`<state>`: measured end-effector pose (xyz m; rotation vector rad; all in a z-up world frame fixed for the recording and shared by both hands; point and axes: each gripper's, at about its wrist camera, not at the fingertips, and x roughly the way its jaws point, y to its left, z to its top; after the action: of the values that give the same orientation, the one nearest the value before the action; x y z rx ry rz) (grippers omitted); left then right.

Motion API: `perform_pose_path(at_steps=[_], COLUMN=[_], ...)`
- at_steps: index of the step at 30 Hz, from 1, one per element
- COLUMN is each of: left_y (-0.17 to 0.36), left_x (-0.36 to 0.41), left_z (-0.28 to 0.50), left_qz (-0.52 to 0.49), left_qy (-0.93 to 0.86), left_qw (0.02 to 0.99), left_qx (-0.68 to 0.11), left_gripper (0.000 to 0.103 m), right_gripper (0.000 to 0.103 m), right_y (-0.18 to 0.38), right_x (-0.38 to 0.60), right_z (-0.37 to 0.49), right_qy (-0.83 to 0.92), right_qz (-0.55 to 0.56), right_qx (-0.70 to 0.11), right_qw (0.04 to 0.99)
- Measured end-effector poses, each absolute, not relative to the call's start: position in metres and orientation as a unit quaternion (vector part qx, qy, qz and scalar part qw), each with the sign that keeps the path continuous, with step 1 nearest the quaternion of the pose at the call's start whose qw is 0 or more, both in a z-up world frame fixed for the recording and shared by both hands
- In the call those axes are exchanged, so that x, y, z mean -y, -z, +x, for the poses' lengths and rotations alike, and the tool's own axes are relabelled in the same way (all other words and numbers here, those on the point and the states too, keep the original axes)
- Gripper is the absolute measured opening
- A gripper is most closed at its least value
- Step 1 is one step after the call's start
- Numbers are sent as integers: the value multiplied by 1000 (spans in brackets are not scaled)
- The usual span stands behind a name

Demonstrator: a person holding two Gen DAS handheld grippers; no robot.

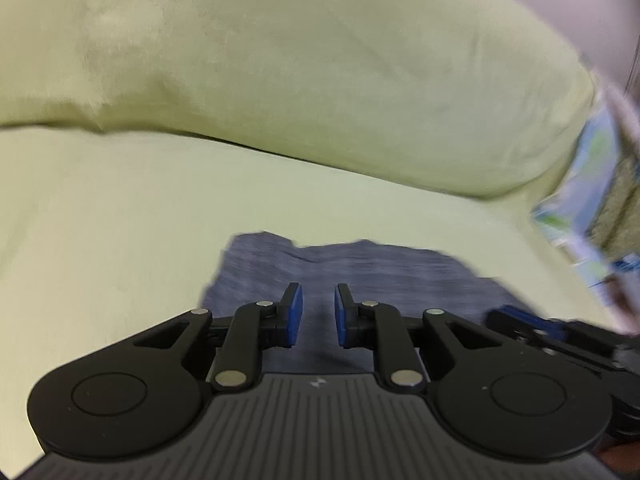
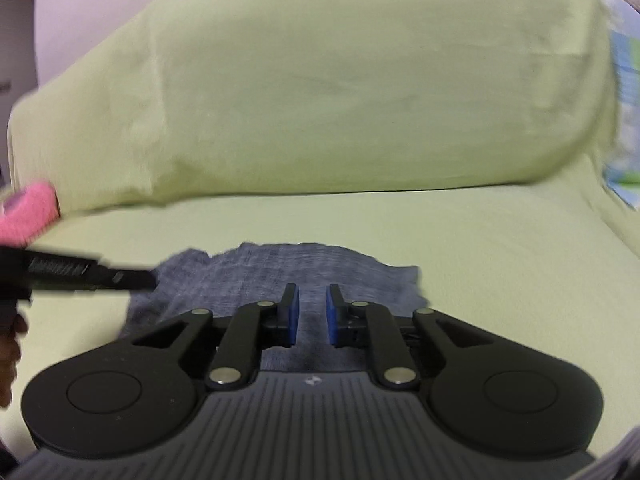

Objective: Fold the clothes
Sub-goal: 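Lift the gripped shorts edge with both tools and fold it over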

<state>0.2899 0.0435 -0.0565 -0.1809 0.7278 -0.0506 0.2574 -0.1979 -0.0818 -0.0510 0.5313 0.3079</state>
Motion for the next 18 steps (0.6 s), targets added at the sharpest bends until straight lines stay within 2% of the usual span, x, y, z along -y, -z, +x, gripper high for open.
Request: perform_pose_path(at_steps=[1,2,7,8,9,11,18], left_y=[66,70,60,55,52,43,60], left_x=[-45,-50,-64,-64,-63,-56,-22], left_z=[295,292,288,288,288,293,339], left_qz=[-72,-69,-65,-65,-67,-74,-28], left_qy=[2,3,-12,-6,2,38,70], left_qw=[924,926,930,933,934,935,925], left_qx=[-376,-371,-362,-355,-350,-346,-372], left_gripper=[18,12,11,11,12,12,16], right_gripper=[8,1,0,1,9,16,16], right_y=[89,96,93,86,83,69,73], right_x=[202,206,235,235,233,225,174], right_z=[262,266,264,263,263,259,293], right_qy=[-131,-112,-104,-101,-102,-127,-184], right_qz=[-28,-30,52,57,57,49,-46], right_qx=[-277,-291,-293,-285,-279,-244,-243], right_qw=[952,950,949,951,953,960,951])
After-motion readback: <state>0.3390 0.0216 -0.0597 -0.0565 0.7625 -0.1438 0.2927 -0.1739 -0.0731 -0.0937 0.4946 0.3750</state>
